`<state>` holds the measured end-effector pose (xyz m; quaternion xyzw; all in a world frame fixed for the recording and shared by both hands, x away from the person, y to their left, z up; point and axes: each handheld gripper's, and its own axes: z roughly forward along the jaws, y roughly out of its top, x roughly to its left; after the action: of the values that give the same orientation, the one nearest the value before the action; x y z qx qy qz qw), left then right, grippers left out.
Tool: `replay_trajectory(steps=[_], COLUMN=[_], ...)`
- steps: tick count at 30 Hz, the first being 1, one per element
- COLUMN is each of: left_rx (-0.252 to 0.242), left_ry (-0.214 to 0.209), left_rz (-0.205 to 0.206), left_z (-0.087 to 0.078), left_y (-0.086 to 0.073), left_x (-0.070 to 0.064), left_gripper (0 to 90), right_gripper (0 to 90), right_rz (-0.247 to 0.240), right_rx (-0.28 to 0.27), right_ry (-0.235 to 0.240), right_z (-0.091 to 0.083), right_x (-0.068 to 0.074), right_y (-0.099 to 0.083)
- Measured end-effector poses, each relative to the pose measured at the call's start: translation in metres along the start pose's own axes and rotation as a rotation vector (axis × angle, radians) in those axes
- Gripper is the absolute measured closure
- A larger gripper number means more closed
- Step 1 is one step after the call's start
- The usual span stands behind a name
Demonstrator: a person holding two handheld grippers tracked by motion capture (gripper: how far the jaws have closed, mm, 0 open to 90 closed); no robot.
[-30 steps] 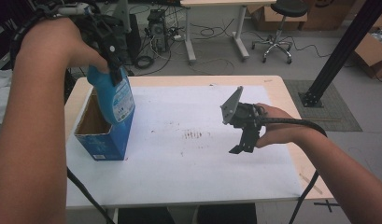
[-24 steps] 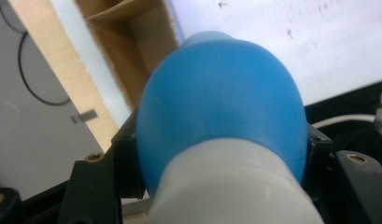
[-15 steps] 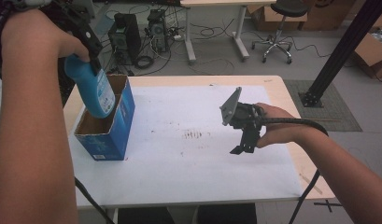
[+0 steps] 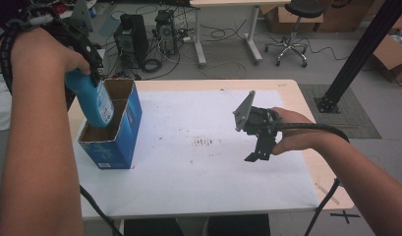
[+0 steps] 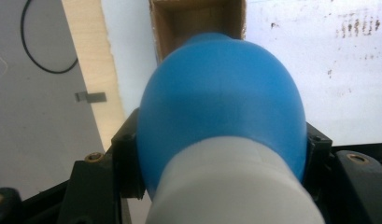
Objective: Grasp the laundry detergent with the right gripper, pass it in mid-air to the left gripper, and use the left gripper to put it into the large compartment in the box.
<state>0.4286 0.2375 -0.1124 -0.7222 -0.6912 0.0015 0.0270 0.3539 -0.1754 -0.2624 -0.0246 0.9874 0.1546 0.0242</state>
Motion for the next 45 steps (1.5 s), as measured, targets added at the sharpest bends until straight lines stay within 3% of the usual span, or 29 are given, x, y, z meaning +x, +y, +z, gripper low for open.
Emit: replay_trajectory(steps=[22,37,45], left_rx=[0.034,0.057,0.065], left_ry=[0.013,-0.021,-0.011], left_rz=[0.020,0.025,0.026], left_z=[0.082,0.142,0.165], left_y=[0.015,0.022,0.024], left_x=[-0.001,0.005,0.005], left_gripper=[37.6,37.7,37.7], right_gripper=[0.0,0.0,0.0], right_rz=[0.004,0.010,0.017], right_rx=[0.019,0.020,0.019], right_ry=[0.005,0.008,0.010], right_z=[0.001,0.002,0.003], right_x=[0.002,0.001,0.002], right_y=[0.000,-0.004,-0.005])
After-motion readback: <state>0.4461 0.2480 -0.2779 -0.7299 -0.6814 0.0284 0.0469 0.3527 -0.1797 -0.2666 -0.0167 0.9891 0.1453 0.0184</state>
